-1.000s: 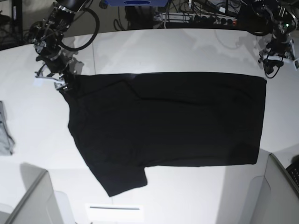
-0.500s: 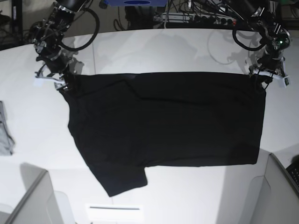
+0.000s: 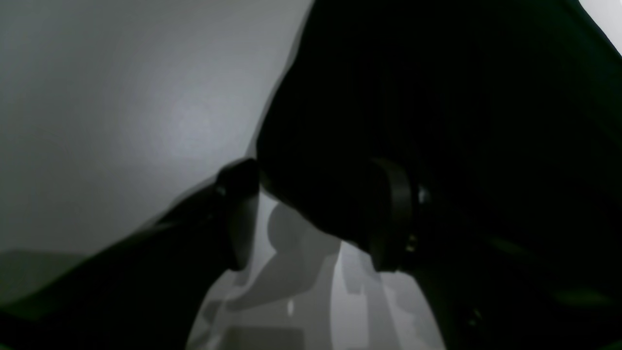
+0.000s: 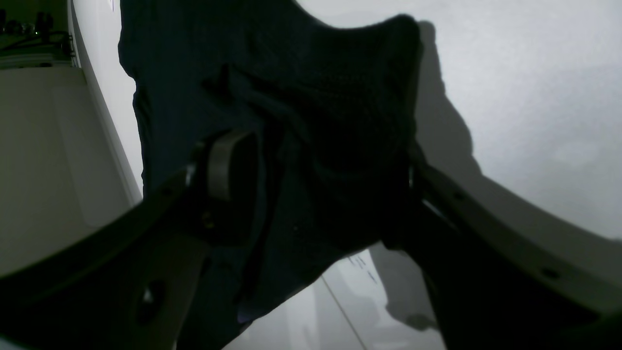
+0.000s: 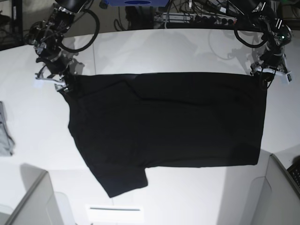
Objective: Fold the T-shirt properly
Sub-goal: 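Pull the shirt further toward the robot with both grippers, then release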
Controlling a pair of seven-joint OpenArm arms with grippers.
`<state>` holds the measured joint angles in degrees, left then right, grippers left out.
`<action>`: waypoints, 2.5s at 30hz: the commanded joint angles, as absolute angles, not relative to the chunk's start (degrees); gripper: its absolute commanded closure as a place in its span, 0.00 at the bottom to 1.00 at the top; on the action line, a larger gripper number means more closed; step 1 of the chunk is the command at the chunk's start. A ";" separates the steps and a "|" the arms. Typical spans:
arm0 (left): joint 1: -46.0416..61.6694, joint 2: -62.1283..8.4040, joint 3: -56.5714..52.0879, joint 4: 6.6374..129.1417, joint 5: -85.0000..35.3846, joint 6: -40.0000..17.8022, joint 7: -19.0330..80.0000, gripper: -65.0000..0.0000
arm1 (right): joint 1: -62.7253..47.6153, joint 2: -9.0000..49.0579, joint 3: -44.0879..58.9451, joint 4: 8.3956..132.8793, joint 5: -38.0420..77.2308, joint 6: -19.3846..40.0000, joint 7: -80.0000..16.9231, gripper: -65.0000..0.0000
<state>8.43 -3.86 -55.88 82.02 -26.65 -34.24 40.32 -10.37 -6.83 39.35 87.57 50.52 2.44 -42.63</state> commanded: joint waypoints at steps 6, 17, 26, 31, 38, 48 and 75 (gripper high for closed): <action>7.34 -4.70 -55.96 82.95 -27.47 -34.07 39.34 0.49 | -10.42 -6.73 39.16 87.60 48.75 1.54 -43.56 0.45; 6.37 -5.05 -56.40 76.44 -27.47 -34.07 39.08 0.49 | -10.59 -6.73 39.16 87.60 48.75 1.54 -43.65 0.45; 6.11 -5.05 -56.04 76.18 -27.47 -34.07 39.08 0.95 | -10.59 -6.73 39.16 87.52 48.92 1.63 -43.65 0.67; 6.11 -5.14 -56.04 76.09 -27.47 -34.07 39.16 1.00 | -10.33 -6.73 39.16 87.52 49.10 1.63 -43.65 0.91; 6.90 -6.46 -55.96 76.53 -27.47 -34.07 39.34 1.00 | -9.71 -6.81 39.69 87.52 49.27 1.63 -43.56 1.00; 13.32 -6.81 -56.04 83.30 -27.47 -34.07 39.34 1.00 | -13.93 -6.81 39.69 95.52 49.19 1.19 -43.65 1.00; 25.63 -5.76 -56.57 93.76 -27.56 -34.07 39.34 1.00 | -30.90 -6.90 39.78 103.34 60.09 -1.36 -43.74 1.00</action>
